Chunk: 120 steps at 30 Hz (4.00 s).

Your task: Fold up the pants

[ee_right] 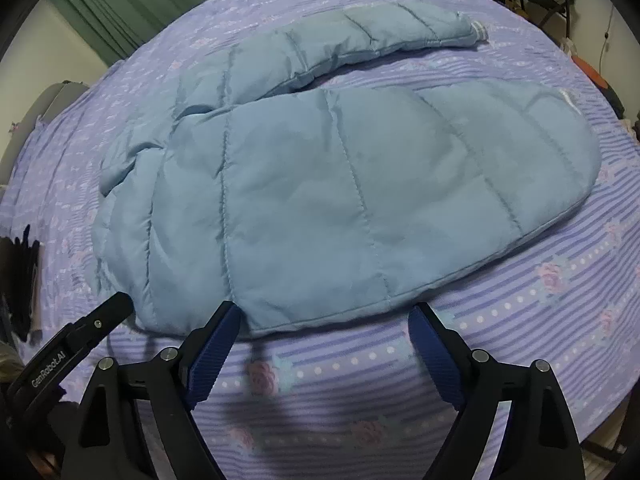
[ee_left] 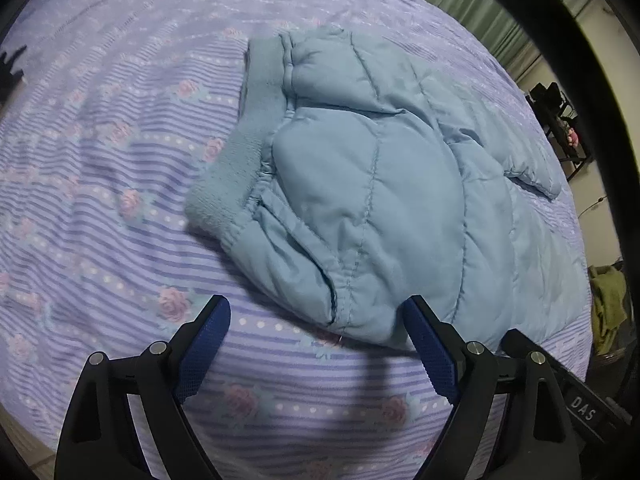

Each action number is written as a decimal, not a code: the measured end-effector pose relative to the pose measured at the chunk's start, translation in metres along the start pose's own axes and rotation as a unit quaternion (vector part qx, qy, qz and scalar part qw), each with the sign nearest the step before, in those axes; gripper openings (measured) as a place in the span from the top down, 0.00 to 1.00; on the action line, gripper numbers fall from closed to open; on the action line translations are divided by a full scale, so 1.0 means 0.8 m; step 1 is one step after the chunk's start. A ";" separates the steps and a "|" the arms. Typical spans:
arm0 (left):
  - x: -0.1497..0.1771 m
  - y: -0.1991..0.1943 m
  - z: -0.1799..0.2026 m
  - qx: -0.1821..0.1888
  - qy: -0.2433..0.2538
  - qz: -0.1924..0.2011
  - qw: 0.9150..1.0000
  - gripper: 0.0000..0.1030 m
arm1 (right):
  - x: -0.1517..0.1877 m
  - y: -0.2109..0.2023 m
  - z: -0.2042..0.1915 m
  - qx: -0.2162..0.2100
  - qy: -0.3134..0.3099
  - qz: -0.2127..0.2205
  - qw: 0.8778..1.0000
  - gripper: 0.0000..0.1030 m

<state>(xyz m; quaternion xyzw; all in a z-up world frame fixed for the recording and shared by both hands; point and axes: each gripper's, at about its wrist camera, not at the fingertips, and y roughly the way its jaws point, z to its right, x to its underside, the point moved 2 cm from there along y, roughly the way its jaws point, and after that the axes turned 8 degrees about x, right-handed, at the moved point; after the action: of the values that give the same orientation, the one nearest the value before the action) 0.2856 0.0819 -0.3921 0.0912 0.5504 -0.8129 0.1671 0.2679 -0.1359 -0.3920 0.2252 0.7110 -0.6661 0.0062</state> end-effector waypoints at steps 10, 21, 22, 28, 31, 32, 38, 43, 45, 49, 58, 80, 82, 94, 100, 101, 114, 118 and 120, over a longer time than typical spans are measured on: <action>-0.020 0.007 0.013 0.018 0.011 0.002 1.000 0.57 | -0.020 0.006 -0.007 0.000 -0.004 0.001 1.000 0.60; -0.058 -0.084 0.055 0.019 0.038 0.083 0.996 0.84 | -0.077 -0.103 -0.006 -0.042 -0.021 0.079 0.996 0.83; -0.068 -0.093 0.062 0.019 0.046 0.098 0.994 0.85 | -0.090 -0.110 -0.011 -0.043 -0.026 0.095 0.994 0.84; -0.152 -0.096 0.079 0.033 0.078 0.158 0.984 0.89 | -0.168 -0.126 -0.042 -0.055 -0.039 0.186 0.980 0.86; -0.197 -0.078 0.080 0.031 0.087 0.173 0.981 0.89 | -0.214 -0.112 -0.056 -0.058 -0.041 0.204 0.976 0.86; -0.212 -0.071 0.078 0.029 0.089 0.173 0.980 0.89 | -0.227 -0.104 -0.063 -0.061 -0.043 0.207 0.976 0.86; -0.256 -0.019 0.061 -0.003 0.093 0.151 0.984 0.89 | -0.272 -0.054 -0.096 -0.031 -0.081 0.218 0.972 0.87; -0.276 0.027 0.049 -0.038 0.097 0.123 0.987 0.89 | -0.300 -0.008 -0.116 -0.015 -0.118 0.200 0.973 0.86; -0.279 0.039 0.048 -0.050 0.106 0.115 0.986 0.89 | -0.306 0.007 -0.121 -0.009 -0.129 0.191 0.973 0.86; -0.284 0.063 0.044 -0.062 0.112 0.090 0.988 0.88 | -0.313 0.029 -0.123 0.003 -0.135 0.167 0.977 0.77; -0.291 -0.030 0.064 -0.080 0.124 0.207 0.967 0.09 | -0.289 -0.040 -0.084 0.020 -0.119 0.237 0.964 0.33; -0.108 0.098 0.231 -0.045 0.388 0.099 0.915 0.21 | -0.289 -0.017 0.130 0.072 -0.021 0.203 0.976 0.33; -0.106 0.108 0.227 -0.054 0.388 0.093 0.915 0.24 | -0.302 -0.001 0.136 0.060 0.001 0.193 0.979 0.32; -0.123 0.096 0.215 -0.048 0.359 0.094 0.927 0.83 | -0.320 0.058 0.148 -0.002 0.072 0.132 0.989 0.80; -0.126 0.068 0.197 -0.044 0.339 0.090 0.935 0.84 | -0.282 0.016 0.135 -0.001 0.057 0.145 0.988 0.82; -0.120 0.070 0.197 -0.049 0.355 0.083 0.930 0.84 | -0.278 0.015 0.136 0.005 0.055 0.148 0.987 0.82; -0.111 0.042 0.175 -0.045 0.290 0.094 0.951 0.32 | -0.247 -0.004 0.131 0.059 0.015 0.161 0.985 0.47; -0.107 -0.030 0.146 -0.045 0.266 0.146 0.952 0.22 | -0.221 -0.053 0.087 0.006 -0.037 0.187 0.982 0.47; -0.108 -0.044 0.122 -0.062 0.251 0.152 0.954 0.22 | -0.207 -0.062 0.054 -0.042 -0.063 0.177 0.981 0.47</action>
<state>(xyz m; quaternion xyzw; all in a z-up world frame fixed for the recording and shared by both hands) 0.3557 0.0185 -0.2960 0.3645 0.6036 -0.6930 0.1502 0.3880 -0.2292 -0.2992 0.3044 0.6857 -0.6367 0.1783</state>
